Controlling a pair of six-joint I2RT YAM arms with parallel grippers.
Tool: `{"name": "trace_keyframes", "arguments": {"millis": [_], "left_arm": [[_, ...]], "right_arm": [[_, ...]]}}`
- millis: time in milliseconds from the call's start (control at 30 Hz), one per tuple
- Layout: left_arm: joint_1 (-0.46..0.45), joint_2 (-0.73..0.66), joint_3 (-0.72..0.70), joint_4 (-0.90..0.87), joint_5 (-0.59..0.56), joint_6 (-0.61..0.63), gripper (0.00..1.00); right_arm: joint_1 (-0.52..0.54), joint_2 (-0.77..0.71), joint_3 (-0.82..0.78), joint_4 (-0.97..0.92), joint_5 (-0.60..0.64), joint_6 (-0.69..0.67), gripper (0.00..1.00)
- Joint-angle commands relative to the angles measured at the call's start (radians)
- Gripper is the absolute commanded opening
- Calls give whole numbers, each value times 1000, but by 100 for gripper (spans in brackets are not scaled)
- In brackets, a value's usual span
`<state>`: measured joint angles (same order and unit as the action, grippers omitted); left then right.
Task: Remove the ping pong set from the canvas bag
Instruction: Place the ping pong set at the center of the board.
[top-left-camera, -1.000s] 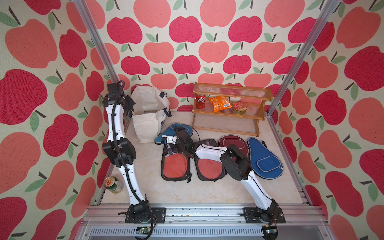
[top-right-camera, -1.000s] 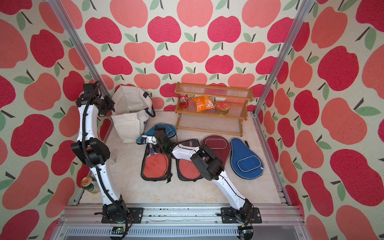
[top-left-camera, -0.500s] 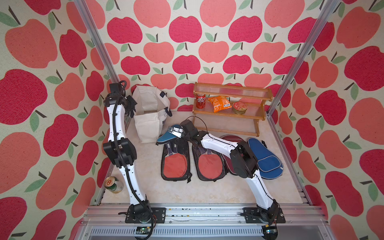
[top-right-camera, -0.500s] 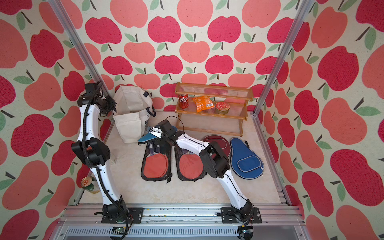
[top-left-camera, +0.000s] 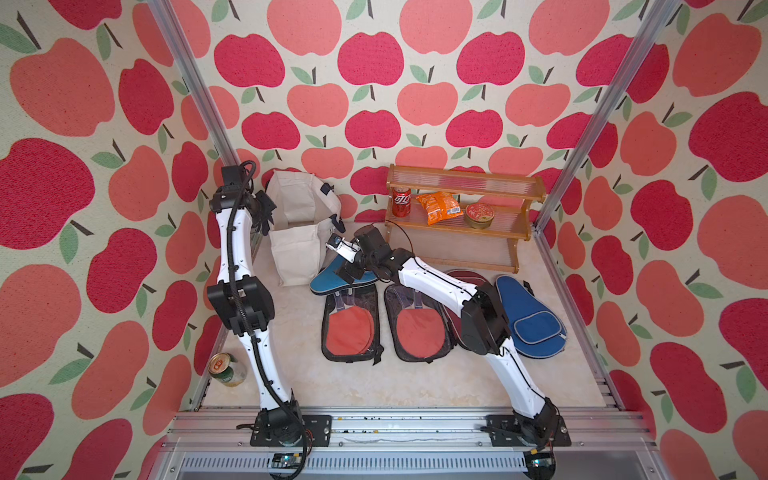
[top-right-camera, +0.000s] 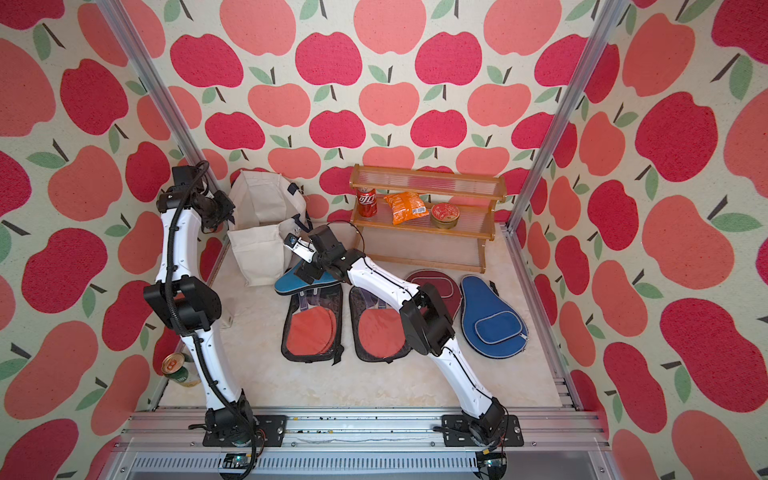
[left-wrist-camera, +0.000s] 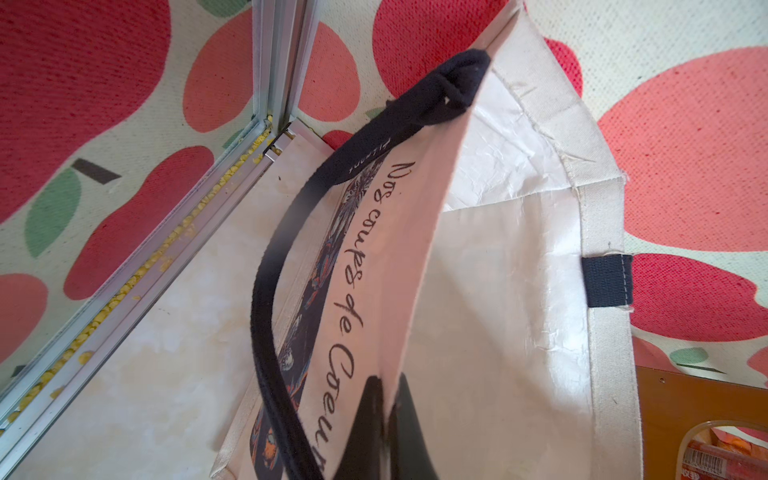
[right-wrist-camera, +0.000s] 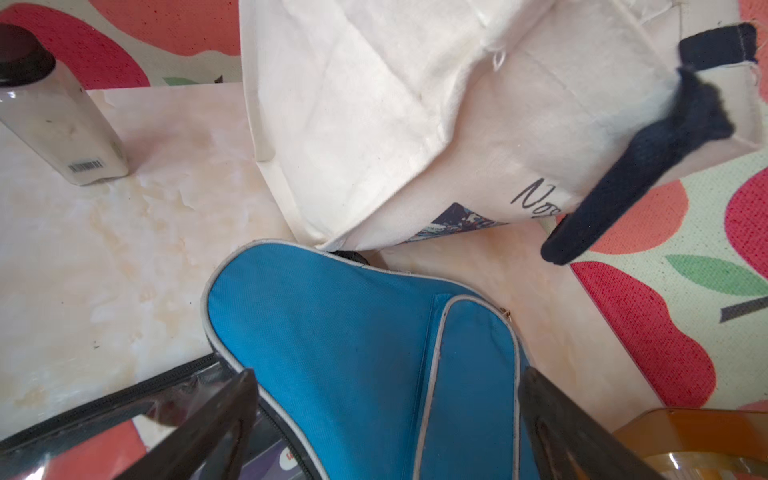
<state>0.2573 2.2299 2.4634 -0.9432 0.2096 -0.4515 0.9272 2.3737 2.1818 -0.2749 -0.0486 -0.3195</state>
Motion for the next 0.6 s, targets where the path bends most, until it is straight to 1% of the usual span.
{"name": "trace_keyframes", "arguments": {"millis": [0,133,300,400,567], "left_arm": [[-3,-53,-13,-15,-4,12,0],[2,-52,-15,-12,0,12,0],[11,-44,-13,-11,1,8,0],[17,-41,-12,-9,4,2,0],[16,-29,39,-22,8,-1,0]], "right_arm": [[2,20,2,-76,-48,65,99],[2,-59,-113,-43,-43,152,98],[11,-176,-286,-14,68,306,95],[17,-230,-382,17,112,362,95],[21,-246,-432,15,138,427,91]]}}
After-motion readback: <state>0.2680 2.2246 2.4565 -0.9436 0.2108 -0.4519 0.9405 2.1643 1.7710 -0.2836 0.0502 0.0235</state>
